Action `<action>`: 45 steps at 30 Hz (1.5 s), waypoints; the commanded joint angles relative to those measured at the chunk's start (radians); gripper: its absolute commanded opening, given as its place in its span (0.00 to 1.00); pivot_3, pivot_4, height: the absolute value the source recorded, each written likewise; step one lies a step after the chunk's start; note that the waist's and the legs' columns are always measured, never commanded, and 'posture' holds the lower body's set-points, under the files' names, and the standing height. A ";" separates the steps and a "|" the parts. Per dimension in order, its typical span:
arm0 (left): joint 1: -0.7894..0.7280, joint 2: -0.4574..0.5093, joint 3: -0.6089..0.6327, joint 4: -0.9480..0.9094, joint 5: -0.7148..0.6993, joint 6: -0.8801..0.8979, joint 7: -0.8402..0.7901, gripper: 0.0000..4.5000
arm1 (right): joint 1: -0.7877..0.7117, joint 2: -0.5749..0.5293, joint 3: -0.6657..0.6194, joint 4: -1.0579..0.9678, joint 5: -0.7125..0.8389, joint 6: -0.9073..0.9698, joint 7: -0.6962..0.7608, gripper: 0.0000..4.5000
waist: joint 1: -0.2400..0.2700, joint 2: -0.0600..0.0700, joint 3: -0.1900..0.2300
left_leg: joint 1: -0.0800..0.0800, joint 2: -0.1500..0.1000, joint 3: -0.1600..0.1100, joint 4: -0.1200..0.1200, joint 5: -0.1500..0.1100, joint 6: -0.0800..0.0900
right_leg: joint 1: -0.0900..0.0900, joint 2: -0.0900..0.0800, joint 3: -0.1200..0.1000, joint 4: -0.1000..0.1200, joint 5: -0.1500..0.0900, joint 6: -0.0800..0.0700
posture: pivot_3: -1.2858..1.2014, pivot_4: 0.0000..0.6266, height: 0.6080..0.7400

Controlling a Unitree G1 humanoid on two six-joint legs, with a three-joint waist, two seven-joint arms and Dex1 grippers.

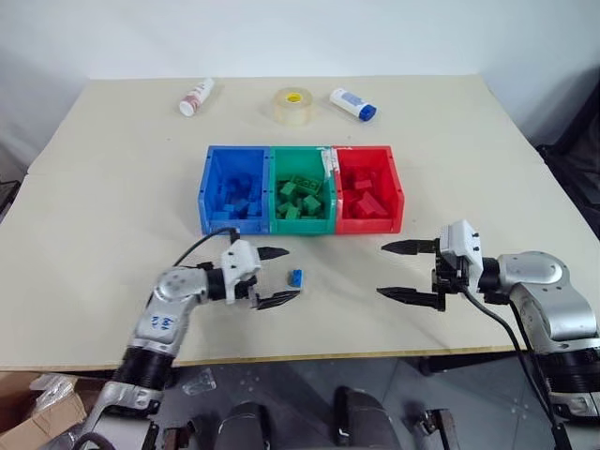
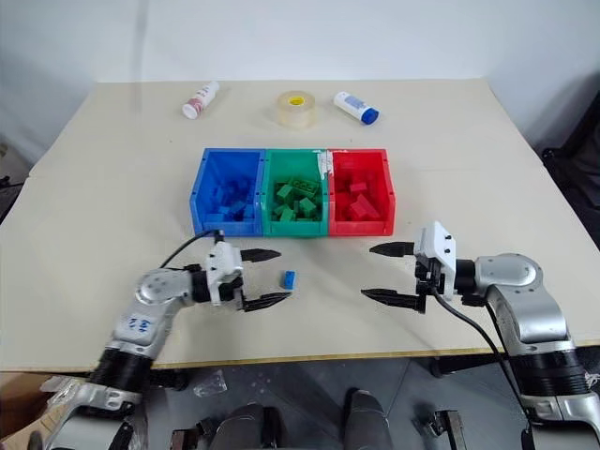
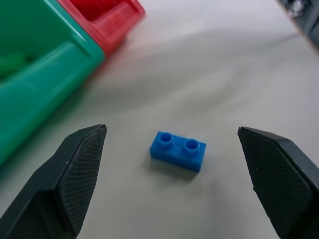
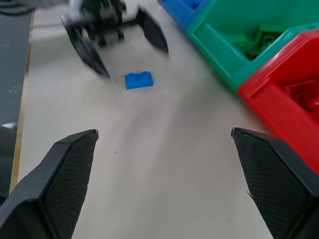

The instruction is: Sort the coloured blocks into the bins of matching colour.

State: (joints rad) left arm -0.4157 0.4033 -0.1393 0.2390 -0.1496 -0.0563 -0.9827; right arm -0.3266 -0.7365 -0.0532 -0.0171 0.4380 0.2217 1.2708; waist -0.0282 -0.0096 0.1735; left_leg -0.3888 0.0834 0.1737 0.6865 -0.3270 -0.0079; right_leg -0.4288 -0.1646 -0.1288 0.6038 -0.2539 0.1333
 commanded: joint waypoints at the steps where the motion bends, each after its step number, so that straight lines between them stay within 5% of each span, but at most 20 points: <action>1: -0.039 -0.006 -0.029 0.075 0.043 -0.065 0.000 1.00 | 0.050 -0.015 -0.069 -0.078 0.066 0.000 0.005 1.00 | 0.003 0.000 0.000 | 0.000 0.000 0.000 0.000 0.000 0.000 | 0.000 0.000 0.000 0.000 0.000 0.000 | 0.52 0.24 1.00; 8: -0.123 -0.041 -0.076 0.211 0.072 -0.114 -0.016 1.00 | 0.096 -0.011 -0.090 -0.130 0.086 -0.003 -0.023 1.00 | 0.022 0.001 -0.001 | 0.000 0.000 -0.002 0.006 0.000 0.001 | 0.002 0.000 0.000 0.002 0.000 0.000 | 0.52 0.24 1.00; 19: -0.140 -0.035 -0.071 0.234 0.039 -0.109 -0.112 0.32 | 0.123 -0.023 -0.106 -0.154 0.088 0.001 -0.048 1.00 | 0.028 0.001 -0.001 | -0.001 0.000 -0.003 0.010 -0.002 0.003 | 0.003 -0.001 0.000 0.003 0.000 0.000 | 0.52 0.24 1.00; 30: -0.189 0.007 0.123 -0.091 -0.063 0.175 0.109 0.32 | 0.082 -0.021 -0.089 -0.122 0.081 0.001 -0.041 1.00 | 0.027 0.001 0.000 | -0.002 0.000 -0.003 0.010 -0.002 0.003 | 0.002 -0.001 0.000 0.004 0.000 0.000 | 0.52 0.24 1.00; 37: -0.338 0.068 0.216 0.071 -0.027 0.184 0.241 0.32 | 0.034 -0.012 -0.059 -0.080 0.068 -0.004 -0.026 1.00 | 0.028 0.001 0.000 | -0.002 0.000 -0.003 0.010 -0.002 0.003 | 0.002 -0.001 0.000 0.003 0.000 0.001 | 0.52 0.24 1.00; 45: -0.379 0.081 0.201 0.219 -0.039 0.131 0.179 0.89 | -0.034 -0.002 -0.030 -0.024 0.056 -0.019 0.000 1.00 | 0.026 0.000 0.000 | -0.003 0.000 -0.002 0.008 -0.002 0.003 | 0.002 0.000 -0.001 0.002 0.000 0.001 | 0.52 0.24 1.00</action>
State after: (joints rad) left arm -0.7796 0.4683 0.0517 0.4846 -0.1731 0.0954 -0.7876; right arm -0.3476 -0.7359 -0.0799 -0.0330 0.4899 0.2184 1.2592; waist -0.0022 -0.0100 0.1738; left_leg -0.3917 0.0836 0.1714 0.6949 -0.3287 -0.0053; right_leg -0.4273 -0.1650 -0.1299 0.6058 -0.2535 0.1341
